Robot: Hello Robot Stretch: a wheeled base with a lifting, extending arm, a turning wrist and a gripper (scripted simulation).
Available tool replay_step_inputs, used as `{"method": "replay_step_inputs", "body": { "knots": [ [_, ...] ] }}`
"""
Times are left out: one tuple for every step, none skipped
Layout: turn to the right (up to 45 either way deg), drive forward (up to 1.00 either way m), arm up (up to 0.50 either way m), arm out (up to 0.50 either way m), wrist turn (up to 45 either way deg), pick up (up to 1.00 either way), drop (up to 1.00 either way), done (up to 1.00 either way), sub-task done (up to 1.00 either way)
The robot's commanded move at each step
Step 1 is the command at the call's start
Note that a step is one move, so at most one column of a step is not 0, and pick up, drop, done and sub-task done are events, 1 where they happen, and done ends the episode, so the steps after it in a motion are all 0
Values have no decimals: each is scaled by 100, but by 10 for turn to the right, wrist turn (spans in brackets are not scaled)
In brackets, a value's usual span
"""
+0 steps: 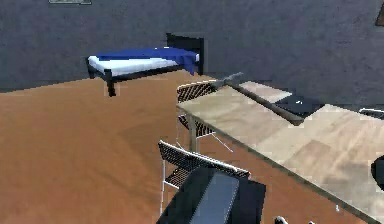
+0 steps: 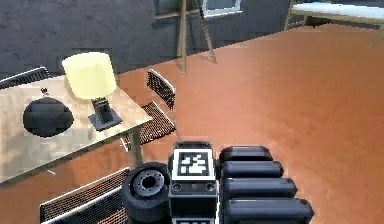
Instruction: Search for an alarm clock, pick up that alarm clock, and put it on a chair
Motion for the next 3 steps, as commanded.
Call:
{"method": "replay_step_inputs", "body": {
  "knots": [
    [-210,0,0,0,0,0,0,0,0],
    [0,0,0,48,0,0,0,0,0],
    [0,0,0,0,450,0,0,0,0]
  ]
}}
